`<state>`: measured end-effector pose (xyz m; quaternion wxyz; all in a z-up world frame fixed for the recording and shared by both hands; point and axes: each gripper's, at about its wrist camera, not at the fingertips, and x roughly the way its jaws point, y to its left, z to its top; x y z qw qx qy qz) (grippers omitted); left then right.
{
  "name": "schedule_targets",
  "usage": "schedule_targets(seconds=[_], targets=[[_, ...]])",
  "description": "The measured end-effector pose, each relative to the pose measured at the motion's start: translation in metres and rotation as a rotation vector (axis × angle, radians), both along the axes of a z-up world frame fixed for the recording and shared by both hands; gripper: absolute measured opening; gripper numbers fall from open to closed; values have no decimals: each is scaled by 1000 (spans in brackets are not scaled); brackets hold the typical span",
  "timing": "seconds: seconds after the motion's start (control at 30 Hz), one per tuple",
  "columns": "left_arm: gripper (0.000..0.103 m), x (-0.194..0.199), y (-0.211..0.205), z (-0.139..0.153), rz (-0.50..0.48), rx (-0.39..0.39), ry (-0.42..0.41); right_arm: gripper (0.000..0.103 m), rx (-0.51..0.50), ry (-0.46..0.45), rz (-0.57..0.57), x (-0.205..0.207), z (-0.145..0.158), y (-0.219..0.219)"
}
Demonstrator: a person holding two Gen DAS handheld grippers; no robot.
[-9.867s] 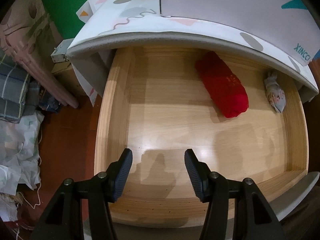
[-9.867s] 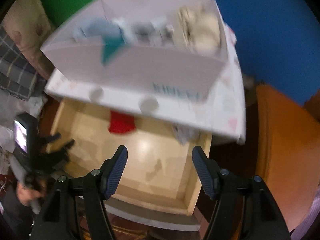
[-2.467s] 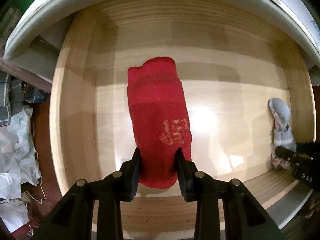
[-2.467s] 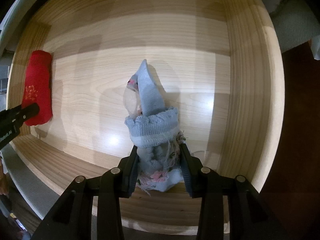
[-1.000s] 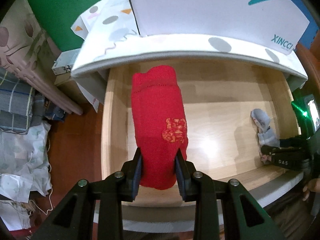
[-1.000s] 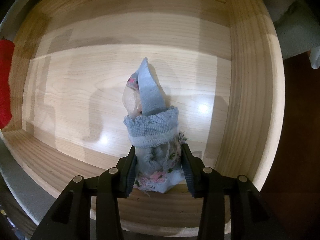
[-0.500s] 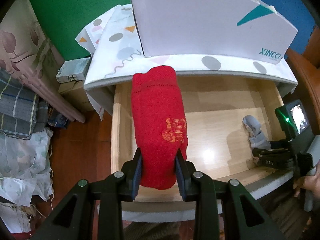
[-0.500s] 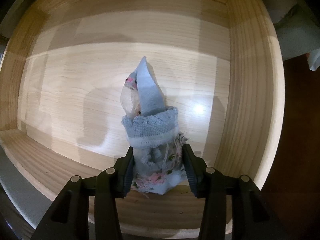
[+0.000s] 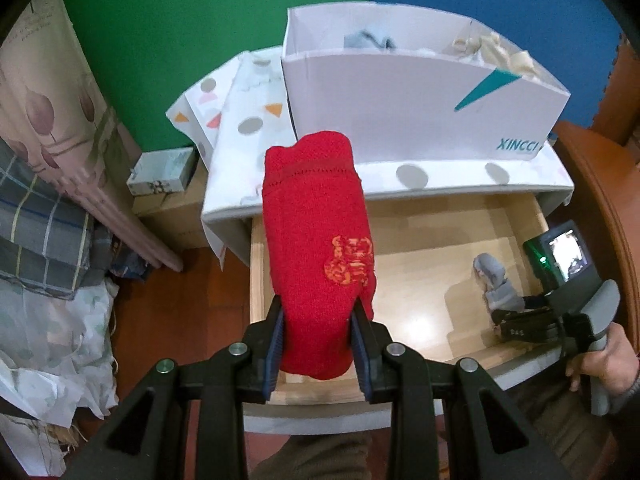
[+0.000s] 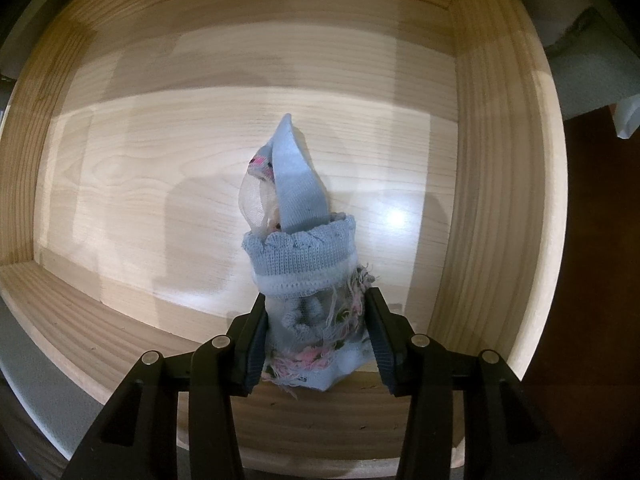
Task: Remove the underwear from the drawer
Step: 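Carry the red sock up over the white box with the left tool while the right tool holds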
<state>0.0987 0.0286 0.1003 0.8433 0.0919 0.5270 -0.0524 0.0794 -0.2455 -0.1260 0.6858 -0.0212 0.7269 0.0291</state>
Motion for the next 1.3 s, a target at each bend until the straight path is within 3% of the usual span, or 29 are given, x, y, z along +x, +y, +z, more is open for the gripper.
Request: schedule_targets(seconds=[0.43,0.7,1.03,1.3], targets=[[30,8,4,88,-22,-26,-148,43,0,1,2,0,-1,-1],[30,47,-5,127,-17,-24,-216,43,0,0,2,0,-1,-1],[30,114,-32,132,-46,-20,-232,43,0,0,2,0,-1,-1],[30,160,-49,83,-59,12,-131,43,0,0,2,-1,-1,-1]])
